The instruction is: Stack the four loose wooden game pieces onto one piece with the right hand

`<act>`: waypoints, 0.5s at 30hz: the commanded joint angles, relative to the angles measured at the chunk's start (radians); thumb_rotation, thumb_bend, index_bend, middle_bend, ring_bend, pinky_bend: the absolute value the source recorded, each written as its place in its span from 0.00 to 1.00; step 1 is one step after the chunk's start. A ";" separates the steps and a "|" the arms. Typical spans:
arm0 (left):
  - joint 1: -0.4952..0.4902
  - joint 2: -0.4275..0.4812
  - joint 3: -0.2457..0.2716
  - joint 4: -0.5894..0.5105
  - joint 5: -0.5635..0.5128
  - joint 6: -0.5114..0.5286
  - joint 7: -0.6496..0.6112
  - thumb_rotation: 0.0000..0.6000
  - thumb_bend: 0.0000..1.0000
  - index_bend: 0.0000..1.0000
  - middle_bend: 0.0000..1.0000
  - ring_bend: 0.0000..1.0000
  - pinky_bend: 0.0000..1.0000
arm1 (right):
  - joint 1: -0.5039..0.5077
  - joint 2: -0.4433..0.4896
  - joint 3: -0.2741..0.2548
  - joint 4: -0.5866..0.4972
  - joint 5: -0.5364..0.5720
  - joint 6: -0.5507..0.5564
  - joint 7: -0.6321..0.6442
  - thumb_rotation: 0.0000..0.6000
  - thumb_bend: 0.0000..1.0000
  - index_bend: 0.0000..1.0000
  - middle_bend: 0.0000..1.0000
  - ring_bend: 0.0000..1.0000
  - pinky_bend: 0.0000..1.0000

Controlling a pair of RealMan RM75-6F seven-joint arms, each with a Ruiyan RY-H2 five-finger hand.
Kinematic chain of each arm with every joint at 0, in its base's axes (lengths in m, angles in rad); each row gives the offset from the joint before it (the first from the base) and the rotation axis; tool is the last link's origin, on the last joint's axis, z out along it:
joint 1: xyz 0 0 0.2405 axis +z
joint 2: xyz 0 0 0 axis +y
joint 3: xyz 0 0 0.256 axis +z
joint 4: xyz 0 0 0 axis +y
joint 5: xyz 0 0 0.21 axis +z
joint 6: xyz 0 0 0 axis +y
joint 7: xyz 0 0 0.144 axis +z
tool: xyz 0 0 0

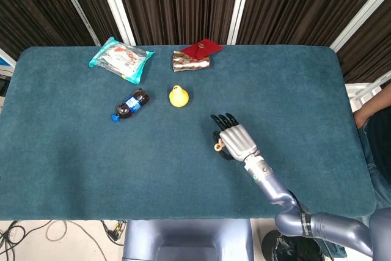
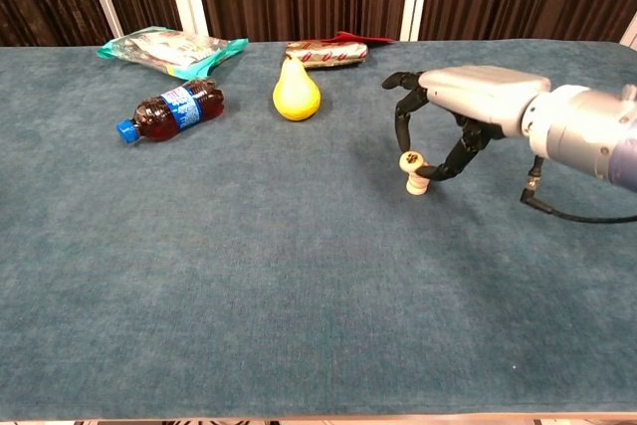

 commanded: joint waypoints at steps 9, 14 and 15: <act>-0.001 0.001 -0.002 0.001 -0.004 -0.003 -0.002 1.00 0.63 0.06 0.00 0.00 0.00 | 0.062 0.013 0.021 0.049 0.174 -0.069 -0.053 1.00 0.38 0.54 0.00 0.00 0.00; -0.001 0.001 -0.001 0.000 -0.002 -0.002 -0.002 1.00 0.63 0.06 0.00 0.00 0.00 | 0.072 0.010 0.013 0.059 0.204 -0.070 -0.059 1.00 0.38 0.54 0.00 0.00 0.00; 0.000 0.001 -0.001 0.000 -0.002 -0.002 -0.002 1.00 0.63 0.06 0.00 0.00 0.00 | 0.073 0.009 0.012 0.061 0.212 -0.073 -0.057 1.00 0.38 0.54 0.00 0.00 0.00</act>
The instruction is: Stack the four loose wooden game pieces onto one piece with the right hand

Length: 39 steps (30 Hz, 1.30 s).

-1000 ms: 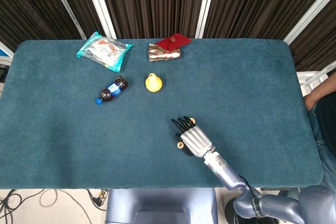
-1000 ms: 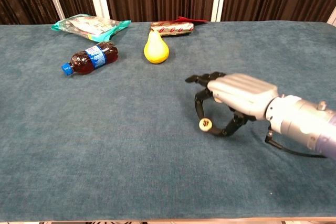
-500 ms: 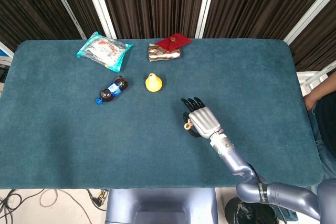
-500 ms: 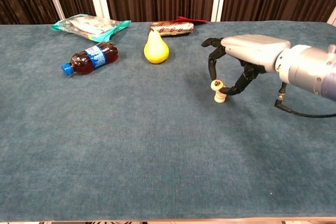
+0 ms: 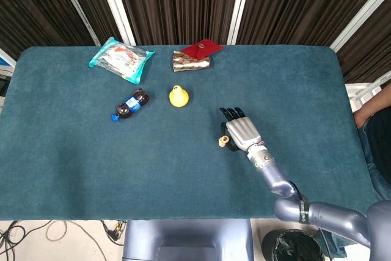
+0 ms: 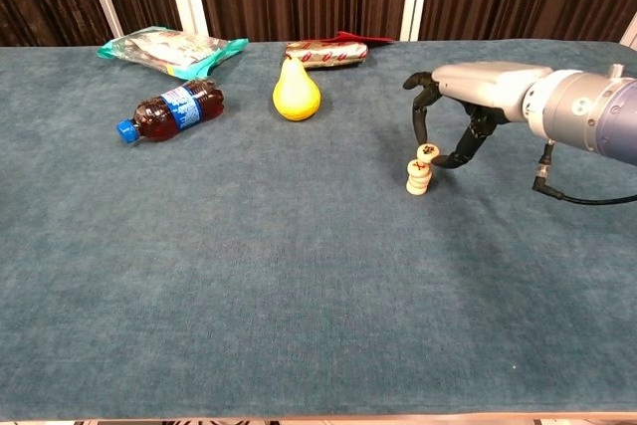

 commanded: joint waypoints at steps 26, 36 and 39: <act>0.000 0.000 -0.001 0.001 -0.002 -0.001 0.001 1.00 0.63 0.06 0.00 0.00 0.00 | 0.030 -0.026 -0.036 0.032 0.043 0.020 0.014 1.00 0.38 0.54 0.00 0.00 0.00; 0.000 0.001 0.000 0.001 -0.002 -0.001 0.000 1.00 0.63 0.06 0.00 0.00 0.00 | 0.036 -0.036 -0.045 0.040 0.043 0.020 0.022 1.00 0.38 0.54 0.00 0.00 0.00; 0.000 0.001 -0.001 0.001 -0.002 -0.001 -0.001 1.00 0.63 0.06 0.00 0.00 0.00 | 0.040 -0.038 -0.044 0.041 0.043 0.024 0.022 1.00 0.38 0.54 0.00 0.00 0.00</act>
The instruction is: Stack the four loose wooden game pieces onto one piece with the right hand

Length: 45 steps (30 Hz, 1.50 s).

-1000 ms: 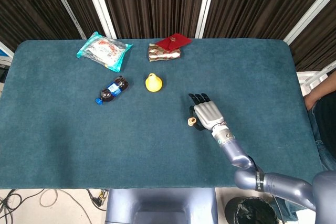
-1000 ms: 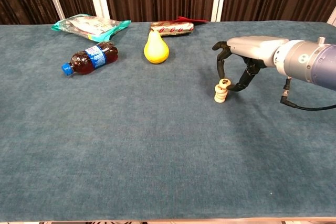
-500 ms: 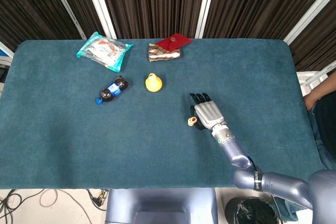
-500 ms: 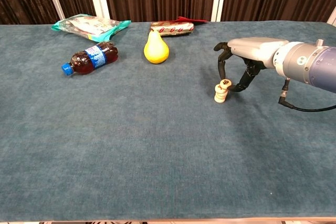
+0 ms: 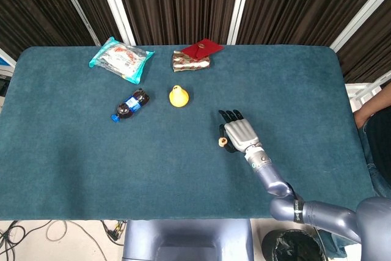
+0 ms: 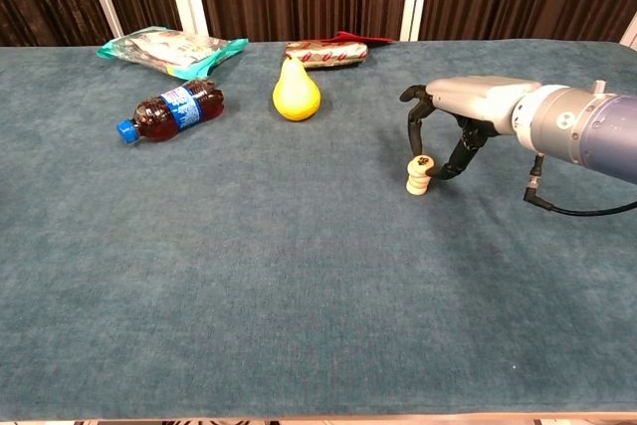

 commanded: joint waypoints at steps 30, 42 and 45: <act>-0.001 -0.001 0.000 0.004 -0.001 -0.001 0.001 1.00 0.63 0.06 0.00 0.00 0.00 | -0.016 0.079 0.014 -0.090 -0.008 0.081 -0.005 1.00 0.38 0.36 0.00 0.00 0.00; 0.000 -0.005 0.000 -0.005 -0.001 0.006 0.010 1.00 0.63 0.06 0.00 0.00 0.00 | -0.346 0.320 -0.125 -0.286 -0.324 0.495 0.185 1.00 0.38 0.24 0.00 0.00 0.00; 0.001 -0.005 0.000 -0.010 -0.005 0.007 0.016 1.00 0.63 0.06 0.00 0.00 0.00 | -0.452 0.332 -0.189 -0.263 -0.397 0.621 0.215 1.00 0.38 0.22 0.00 0.00 0.00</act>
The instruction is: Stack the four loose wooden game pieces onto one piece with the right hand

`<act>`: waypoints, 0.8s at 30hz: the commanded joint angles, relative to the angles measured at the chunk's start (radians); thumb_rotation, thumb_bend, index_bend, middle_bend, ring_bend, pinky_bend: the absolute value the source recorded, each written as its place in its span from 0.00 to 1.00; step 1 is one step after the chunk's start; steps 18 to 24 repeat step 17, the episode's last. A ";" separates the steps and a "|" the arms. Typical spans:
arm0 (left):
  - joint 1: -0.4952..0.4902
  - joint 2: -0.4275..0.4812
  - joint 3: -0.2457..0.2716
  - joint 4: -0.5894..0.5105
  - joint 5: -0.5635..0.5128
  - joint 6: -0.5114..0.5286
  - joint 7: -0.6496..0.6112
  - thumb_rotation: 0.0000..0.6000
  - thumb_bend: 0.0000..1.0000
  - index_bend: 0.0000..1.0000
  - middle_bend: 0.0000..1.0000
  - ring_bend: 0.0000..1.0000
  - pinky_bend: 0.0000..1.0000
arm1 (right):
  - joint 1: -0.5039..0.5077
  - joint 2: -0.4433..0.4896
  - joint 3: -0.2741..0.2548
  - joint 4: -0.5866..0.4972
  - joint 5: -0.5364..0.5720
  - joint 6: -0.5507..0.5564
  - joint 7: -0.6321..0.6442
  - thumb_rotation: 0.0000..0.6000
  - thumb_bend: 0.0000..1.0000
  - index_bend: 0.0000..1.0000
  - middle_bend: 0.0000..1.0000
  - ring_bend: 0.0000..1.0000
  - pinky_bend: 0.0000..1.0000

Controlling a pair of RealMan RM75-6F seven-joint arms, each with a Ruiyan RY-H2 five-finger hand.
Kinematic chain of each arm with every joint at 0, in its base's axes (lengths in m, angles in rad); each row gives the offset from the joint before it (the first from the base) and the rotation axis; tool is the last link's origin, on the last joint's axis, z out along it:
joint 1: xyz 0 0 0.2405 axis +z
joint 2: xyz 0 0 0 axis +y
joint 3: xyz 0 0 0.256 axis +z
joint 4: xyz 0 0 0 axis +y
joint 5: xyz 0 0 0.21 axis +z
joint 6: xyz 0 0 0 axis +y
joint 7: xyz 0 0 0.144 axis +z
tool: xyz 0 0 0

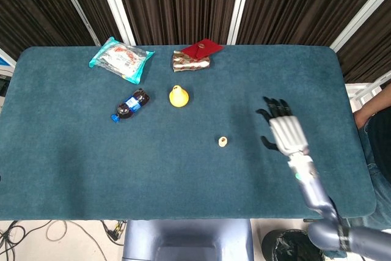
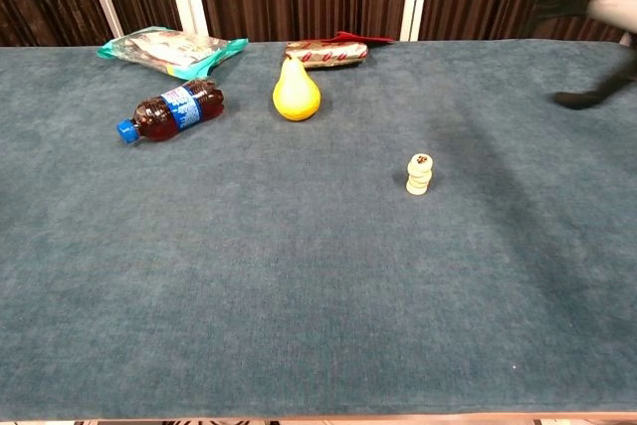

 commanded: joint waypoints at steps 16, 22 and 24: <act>-0.005 0.012 0.026 0.005 0.012 -0.019 0.052 1.00 0.63 0.06 0.00 0.00 0.00 | -0.374 0.126 -0.192 0.067 -0.277 0.377 0.103 1.00 0.38 0.22 0.00 0.00 0.00; -0.006 0.013 0.027 0.005 0.012 -0.021 0.055 1.00 0.63 0.06 0.00 0.00 0.00 | -0.377 0.131 -0.191 0.064 -0.279 0.373 0.103 1.00 0.38 0.22 0.00 0.00 0.00; -0.006 0.013 0.027 0.005 0.012 -0.021 0.055 1.00 0.63 0.06 0.00 0.00 0.00 | -0.377 0.131 -0.191 0.064 -0.279 0.373 0.103 1.00 0.38 0.22 0.00 0.00 0.00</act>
